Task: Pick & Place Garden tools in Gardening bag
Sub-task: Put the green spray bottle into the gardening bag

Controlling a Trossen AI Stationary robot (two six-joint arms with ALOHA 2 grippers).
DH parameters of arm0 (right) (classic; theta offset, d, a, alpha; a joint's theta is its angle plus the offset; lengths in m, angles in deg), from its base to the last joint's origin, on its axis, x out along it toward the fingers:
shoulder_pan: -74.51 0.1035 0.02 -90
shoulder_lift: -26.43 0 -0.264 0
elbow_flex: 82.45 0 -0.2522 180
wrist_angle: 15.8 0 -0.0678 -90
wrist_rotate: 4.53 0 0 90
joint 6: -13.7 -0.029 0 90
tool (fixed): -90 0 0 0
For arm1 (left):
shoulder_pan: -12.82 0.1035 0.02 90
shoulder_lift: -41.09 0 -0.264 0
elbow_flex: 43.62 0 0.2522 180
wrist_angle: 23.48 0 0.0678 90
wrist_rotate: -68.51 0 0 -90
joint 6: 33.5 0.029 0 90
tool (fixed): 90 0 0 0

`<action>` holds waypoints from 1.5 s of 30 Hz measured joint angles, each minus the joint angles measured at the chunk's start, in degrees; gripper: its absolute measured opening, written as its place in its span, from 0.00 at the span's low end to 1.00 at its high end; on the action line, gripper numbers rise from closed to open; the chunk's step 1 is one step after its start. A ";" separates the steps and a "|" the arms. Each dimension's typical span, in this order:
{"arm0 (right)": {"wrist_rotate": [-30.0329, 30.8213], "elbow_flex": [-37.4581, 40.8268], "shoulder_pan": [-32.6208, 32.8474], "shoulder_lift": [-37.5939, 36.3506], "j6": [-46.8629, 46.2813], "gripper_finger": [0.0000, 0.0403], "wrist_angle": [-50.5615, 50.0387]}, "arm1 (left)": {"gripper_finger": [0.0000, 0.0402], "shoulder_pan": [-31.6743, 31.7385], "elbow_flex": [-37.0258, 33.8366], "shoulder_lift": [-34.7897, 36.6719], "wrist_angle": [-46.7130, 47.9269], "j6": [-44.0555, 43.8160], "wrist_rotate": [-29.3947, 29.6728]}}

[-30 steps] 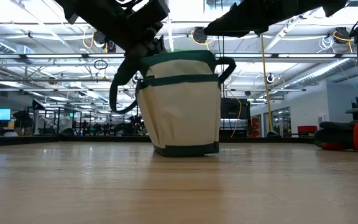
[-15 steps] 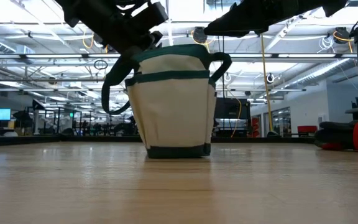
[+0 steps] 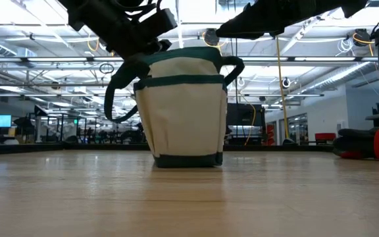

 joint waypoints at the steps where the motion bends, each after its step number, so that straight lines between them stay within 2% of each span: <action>1: 0.01 0.00 -0.01 0.00 0.00 0.42 0.00 | 0.33 0.00 -0.04 -0.02 0.09 0.18 0.00; 5: 0.00 0.00 0.00 0.00 0.00 0.42 0.05 | 0.40 -0.34 -0.07 0.05 -1.43 2.51 0.68; 10: -0.07 0.00 0.00 0.00 -0.42 0.42 0.06 | 0.43 -1.84 -0.07 0.59 -4.10 6.10 4.37; 14: -0.08 0.00 0.00 0.00 -1.70 0.42 0.05 | 0.43 -3.87 -0.04 1.63 -4.88 8.86 8.02; 19: -0.09 0.00 0.00 0.00 -1.92 0.42 0.04 | 0.43 -6.23 0.06 3.36 -3.84 7.62 11.22; 23: -0.09 0.00 0.00 0.00 -2.78 0.42 0.09 | 0.35 -7.59 0.00 4.46 -2.72 7.85 14.69; 26: -0.07 0.00 0.00 0.00 -4.37 0.42 0.41 | 0.22 -6.83 -0.02 4.36 -0.22 5.05 14.14; 30: -0.08 0.00 0.00 0.00 -4.94 0.42 1.07 | 0.03 -3.90 -0.04 3.59 2.05 -0.75 9.84; 33: -0.07 0.00 0.00 0.00 -4.94 0.42 1.26 | 0.03 -2.32 -0.11 2.66 1.72 -2.99 9.29; 39: -0.07 0.00 0.00 0.00 -4.95 0.42 1.20 | 0.01 -0.57 -0.07 2.54 1.37 -1.92 3.57; 45: -0.07 0.00 0.00 0.00 -4.96 0.42 0.96 | 0.01 -0.46 -0.07 2.54 1.10 -1.45 2.12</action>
